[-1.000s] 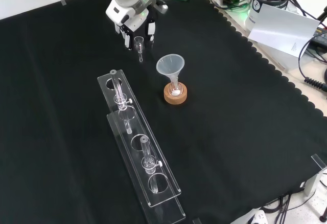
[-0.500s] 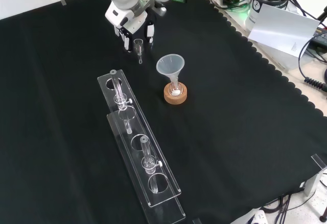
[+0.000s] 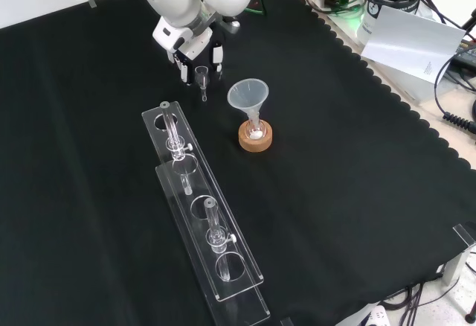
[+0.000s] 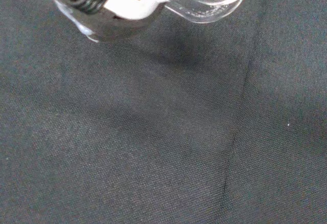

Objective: Put the weighing funnel back on the table.

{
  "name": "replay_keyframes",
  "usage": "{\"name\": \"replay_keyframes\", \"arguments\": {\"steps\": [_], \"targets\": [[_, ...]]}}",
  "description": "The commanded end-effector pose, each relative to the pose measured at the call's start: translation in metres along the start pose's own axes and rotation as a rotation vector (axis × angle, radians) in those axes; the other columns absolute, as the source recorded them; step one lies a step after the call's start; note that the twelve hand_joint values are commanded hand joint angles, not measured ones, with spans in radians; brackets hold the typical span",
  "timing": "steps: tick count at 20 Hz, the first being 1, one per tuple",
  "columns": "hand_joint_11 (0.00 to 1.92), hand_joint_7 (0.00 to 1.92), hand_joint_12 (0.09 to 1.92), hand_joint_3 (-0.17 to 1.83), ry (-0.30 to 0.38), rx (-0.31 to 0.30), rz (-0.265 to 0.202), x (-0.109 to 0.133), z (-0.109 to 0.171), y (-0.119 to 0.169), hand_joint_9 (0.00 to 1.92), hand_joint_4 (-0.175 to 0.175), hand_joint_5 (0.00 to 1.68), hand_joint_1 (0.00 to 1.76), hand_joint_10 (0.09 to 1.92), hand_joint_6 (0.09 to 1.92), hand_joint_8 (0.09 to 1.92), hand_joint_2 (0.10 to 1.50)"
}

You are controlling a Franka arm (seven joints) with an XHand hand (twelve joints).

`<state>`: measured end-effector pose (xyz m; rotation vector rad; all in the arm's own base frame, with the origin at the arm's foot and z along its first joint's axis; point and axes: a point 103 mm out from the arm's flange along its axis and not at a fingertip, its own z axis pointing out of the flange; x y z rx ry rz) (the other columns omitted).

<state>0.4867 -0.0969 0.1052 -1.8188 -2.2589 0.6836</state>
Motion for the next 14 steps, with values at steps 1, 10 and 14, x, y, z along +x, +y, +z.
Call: {"name": "replay_keyframes", "arguments": {"steps": [1, 10, 14], "targets": [[1.16, 1.43, 0.79, 0.26, -0.002, -0.005, 0.017, 0.003, 0.009, 0.007, 1.44, 0.175, 1.23, 1.1, 0.09, 0.63, 0.15, 0.88], [1.16, 1.43, 0.79, 0.26, 0.002, -0.006, 0.016, -0.005, 0.016, 0.008, 1.44, 0.175, 1.22, 1.1, 0.09, 0.64, 0.15, 0.88], [1.16, 1.43, 0.79, 0.27, 0.023, -0.012, 0.018, -0.013, 0.02, 0.01, 1.44, 0.175, 1.22, 1.1, 0.09, 0.64, 0.15, 0.88]]}}
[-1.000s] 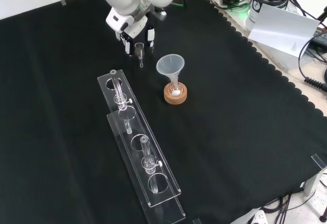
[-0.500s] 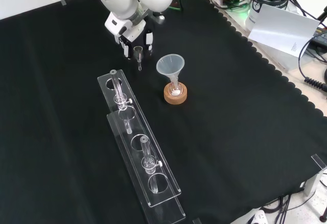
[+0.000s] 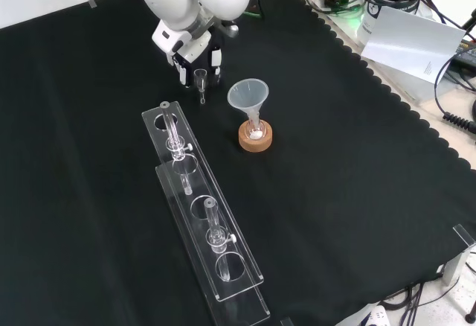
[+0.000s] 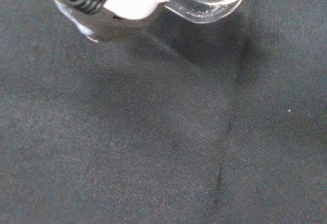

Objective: Put the weighing funnel back on the table.

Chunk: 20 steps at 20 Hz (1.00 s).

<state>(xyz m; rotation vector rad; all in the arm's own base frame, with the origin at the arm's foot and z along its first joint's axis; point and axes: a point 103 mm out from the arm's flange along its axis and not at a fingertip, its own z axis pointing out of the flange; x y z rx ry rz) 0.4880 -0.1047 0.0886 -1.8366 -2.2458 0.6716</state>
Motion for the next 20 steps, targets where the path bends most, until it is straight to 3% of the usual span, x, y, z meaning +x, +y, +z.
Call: {"name": "replay_keyframes", "arguments": {"steps": [1, 14, 17, 19, 20], "targets": [[1.16, 1.43, 0.79, 0.27, 0.012, -0.006, 0.004, -0.008, 0.004, 0.003, 1.44, 0.175, 1.22, 1.1, 0.09, 0.64, 0.15, 0.88], [1.09, 1.35, 0.83, 0.22, 0.005, 0.009, 0.006, 0.001, 0.007, 0.013, 1.39, 0.175, 1.16, 1.08, 0.09, 0.73, 0.14, 0.92], [1.01, 1.23, 0.89, 0.13, -0.002, 0.006, 0.007, 0.001, 0.006, 0.011, 1.32, 0.175, 1.11, 1.07, 0.09, 0.81, 0.2, 0.99], [0.93, 1.07, 0.96, 0.05, -0.002, 0.012, 0.007, 0.0, 0.006, 0.01, 1.26, 0.175, 1.06, 1.05, 0.09, 0.88, 0.37, 1.04], [0.86, 0.97, 1.01, 0.02, -0.001, 0.011, 0.009, -0.001, 0.006, 0.01, 1.22, 0.131, 0.98, 1.03, 0.09, 0.84, 0.45, 1.04]]}}
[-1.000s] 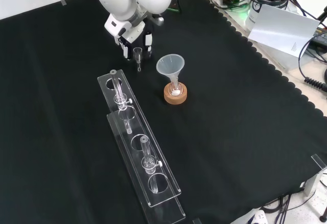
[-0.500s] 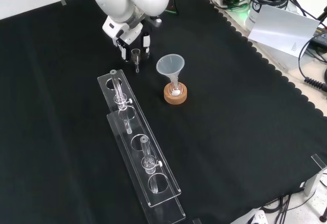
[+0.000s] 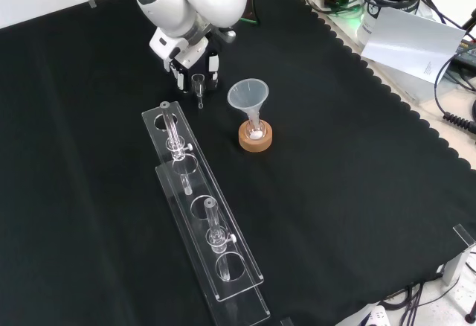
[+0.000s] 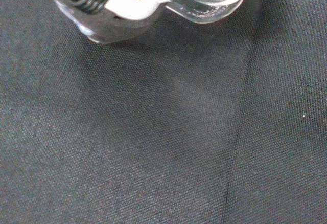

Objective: Put the weighing funnel back on the table.

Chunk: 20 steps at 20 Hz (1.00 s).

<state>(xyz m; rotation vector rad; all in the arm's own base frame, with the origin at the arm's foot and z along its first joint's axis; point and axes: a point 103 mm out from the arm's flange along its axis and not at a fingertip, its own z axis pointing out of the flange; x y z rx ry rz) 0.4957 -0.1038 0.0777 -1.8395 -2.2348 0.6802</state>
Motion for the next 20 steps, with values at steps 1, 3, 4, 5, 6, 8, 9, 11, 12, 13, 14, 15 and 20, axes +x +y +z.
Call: {"name": "replay_keyframes", "arguments": {"steps": [1, 3, 4, 5, 6, 8, 9, 11, 12, 13, 14, 15, 20], "targets": [[0.78, 0.87, 1.05, -0.01, -0.002, -0.001, 0.005, -0.002, -0.001, -0.002, 1.17, 0.091, 0.9, 1.01, 0.09, 0.79, 0.52, 1.03], [0.63, 0.7, 1.14, -0.05, -0.004, -0.003, 0.008, -0.001, 0.0, -0.003, 1.07, 0.042, 0.75, 0.97, 0.09, 0.74, 0.61, 1.03], [0.56, 0.63, 1.18, -0.08, -0.005, -0.001, 0.011, -0.001, 0.0, -0.003, 1.02, 0.029, 0.67, 0.95, 0.09, 0.71, 0.63, 1.03], [0.5, 0.58, 1.22, -0.1, 0.004, -0.001, 0.013, -0.007, 0.001, -0.005, 0.98, 0.02, 0.62, 0.94, 0.09, 0.69, 0.64, 1.03], [0.45, 0.54, 1.25, -0.13, 0.003, 0.007, 0.014, -0.008, 0.001, -0.005, 0.95, 0.014, 0.58, 0.93, 0.09, 0.68, 0.65, 1.04], [0.41, 0.5, 1.27, -0.16, -0.012, 0.013, 0.016, -0.006, 0.001, -0.005, 0.92, 0.003, 0.52, 0.92, 0.09, 0.64, 0.65, 1.05], [0.4, 0.48, 1.27, -0.17, -0.016, 0.017, 0.017, -0.003, 0.0, -0.005, 0.91, -0.001, 0.49, 0.92, 0.09, 0.63, 0.65, 1.06], [0.39, 0.47, 1.27, -0.17, -0.025, 0.024, 0.018, 0.0, 0.0, -0.004, 0.89, -0.006, 0.46, 0.91, 0.09, 0.61, 0.65, 1.05], [0.38, 0.46, 1.28, -0.17, -0.031, 0.023, 0.019, 0.0, 0.0, -0.004, 0.89, -0.008, 0.46, 0.91, 0.09, 0.6, 0.65, 1.05], [0.37, 0.46, 1.28, -0.17, -0.037, 0.021, 0.018, 0.001, -0.001, -0.005, 0.88, -0.009, 0.46, 0.91, 0.09, 0.58, 0.65, 1.05], [0.37, 0.45, 1.28, -0.17, -0.04, 0.017, 0.02, 0.001, -0.003, -0.005, 0.88, -0.011, 0.45, 0.9, 0.09, 0.57, 0.65, 1.05], [0.37, 0.44, 1.28, -0.17, -0.04, 0.01, 0.02, 0.0, -0.005, -0.007, 0.87, -0.014, 0.43, 0.9, 0.09, 0.55, 0.65, 1.05], [0.35, 0.39, 1.29, -0.17, -0.033, -0.012, 0.024, -0.002, -0.023, -0.014, 0.83, -0.03, 0.38, 0.89, 0.09, 0.4, 0.66, 1.04]]}}
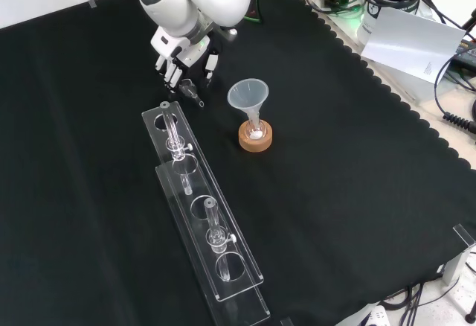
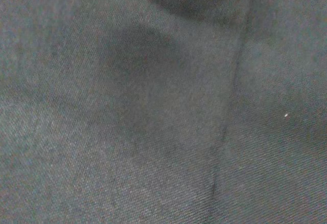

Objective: Put the weighing funnel back on the table.

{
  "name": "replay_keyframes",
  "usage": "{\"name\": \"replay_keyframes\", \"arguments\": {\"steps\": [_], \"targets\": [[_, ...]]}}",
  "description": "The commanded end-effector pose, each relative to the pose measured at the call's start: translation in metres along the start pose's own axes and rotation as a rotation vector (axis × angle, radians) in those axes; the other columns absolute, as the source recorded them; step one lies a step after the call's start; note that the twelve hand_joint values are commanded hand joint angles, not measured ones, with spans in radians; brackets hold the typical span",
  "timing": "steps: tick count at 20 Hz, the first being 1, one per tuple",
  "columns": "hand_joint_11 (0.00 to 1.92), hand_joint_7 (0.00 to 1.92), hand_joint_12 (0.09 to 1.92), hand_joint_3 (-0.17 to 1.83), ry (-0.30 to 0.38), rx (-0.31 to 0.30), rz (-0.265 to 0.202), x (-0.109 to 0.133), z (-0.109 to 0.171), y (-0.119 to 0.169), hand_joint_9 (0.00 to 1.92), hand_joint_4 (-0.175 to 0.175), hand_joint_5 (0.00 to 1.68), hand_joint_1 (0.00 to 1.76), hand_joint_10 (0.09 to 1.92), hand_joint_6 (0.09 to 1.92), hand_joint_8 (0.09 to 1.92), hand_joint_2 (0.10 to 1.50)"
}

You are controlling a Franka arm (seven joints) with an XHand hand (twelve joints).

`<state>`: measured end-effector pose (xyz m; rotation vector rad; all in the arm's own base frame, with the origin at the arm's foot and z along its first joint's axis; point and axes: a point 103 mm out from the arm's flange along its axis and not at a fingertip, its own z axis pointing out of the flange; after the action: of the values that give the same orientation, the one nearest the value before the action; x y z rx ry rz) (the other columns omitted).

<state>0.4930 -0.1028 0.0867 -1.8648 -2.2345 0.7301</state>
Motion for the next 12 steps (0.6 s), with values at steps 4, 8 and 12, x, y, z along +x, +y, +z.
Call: {"name": "replay_keyframes", "arguments": {"steps": [4, 8, 12], "targets": [[0.34, 0.38, 1.29, -0.17, -0.014, -0.047, 0.025, -0.011, -0.033, -0.025, 0.82, -0.034, 0.37, 0.89, 0.09, 0.36, 0.66, 1.04], [0.33, 0.38, 1.3, -0.17, -0.016, -0.071, 0.045, -0.012, -0.05, -0.046, 0.82, -0.034, 0.38, 0.89, 0.09, 0.31, 0.66, 1.03], [0.33, 0.38, 1.3, -0.17, -0.019, -0.087, 0.064, -0.009, -0.067, -0.072, 0.81, -0.034, 0.38, 0.88, 0.09, 0.3, 0.66, 1.03]]}}
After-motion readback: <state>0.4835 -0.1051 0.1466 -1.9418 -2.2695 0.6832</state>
